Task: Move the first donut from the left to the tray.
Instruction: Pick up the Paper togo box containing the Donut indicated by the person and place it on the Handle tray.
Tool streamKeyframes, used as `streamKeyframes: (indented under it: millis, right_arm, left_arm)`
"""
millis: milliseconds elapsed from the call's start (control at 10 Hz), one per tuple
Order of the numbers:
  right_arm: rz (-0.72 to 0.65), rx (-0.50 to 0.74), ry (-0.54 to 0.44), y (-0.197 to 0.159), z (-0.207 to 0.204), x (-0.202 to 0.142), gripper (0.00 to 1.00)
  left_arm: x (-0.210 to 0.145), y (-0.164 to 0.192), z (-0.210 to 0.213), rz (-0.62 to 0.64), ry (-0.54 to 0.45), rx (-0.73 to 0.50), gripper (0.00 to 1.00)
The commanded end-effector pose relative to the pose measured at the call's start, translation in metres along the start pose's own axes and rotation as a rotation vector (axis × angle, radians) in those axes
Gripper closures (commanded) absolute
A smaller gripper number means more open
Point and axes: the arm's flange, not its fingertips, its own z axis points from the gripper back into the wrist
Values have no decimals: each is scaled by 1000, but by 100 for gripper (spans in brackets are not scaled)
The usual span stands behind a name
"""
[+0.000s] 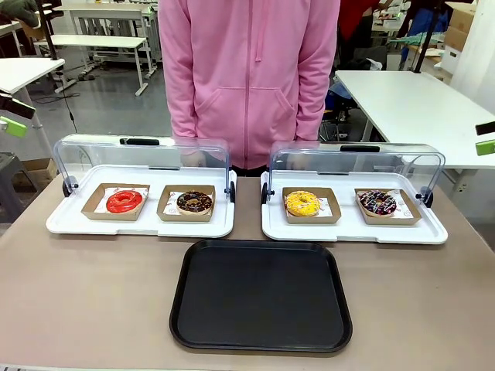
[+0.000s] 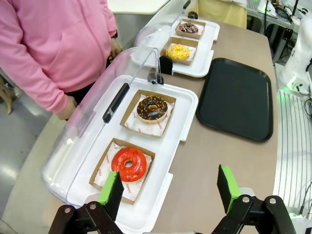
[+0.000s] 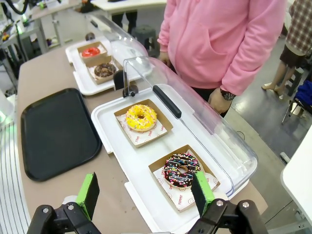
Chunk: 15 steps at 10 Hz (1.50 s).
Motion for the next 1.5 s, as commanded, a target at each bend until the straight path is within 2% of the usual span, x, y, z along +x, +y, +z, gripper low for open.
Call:
streamKeyframes:
  millis: [0, 1400]
  right_arm:
    - [24, -2, -34, -3, -2, 0, 0]
    - [24, -2, -34, -3, -2, 0, 0]
  left_arm:
    - [2, 1, 1, -7, -20, -4, 0]
    - [2, 1, 1, -7, -20, -4, 0]
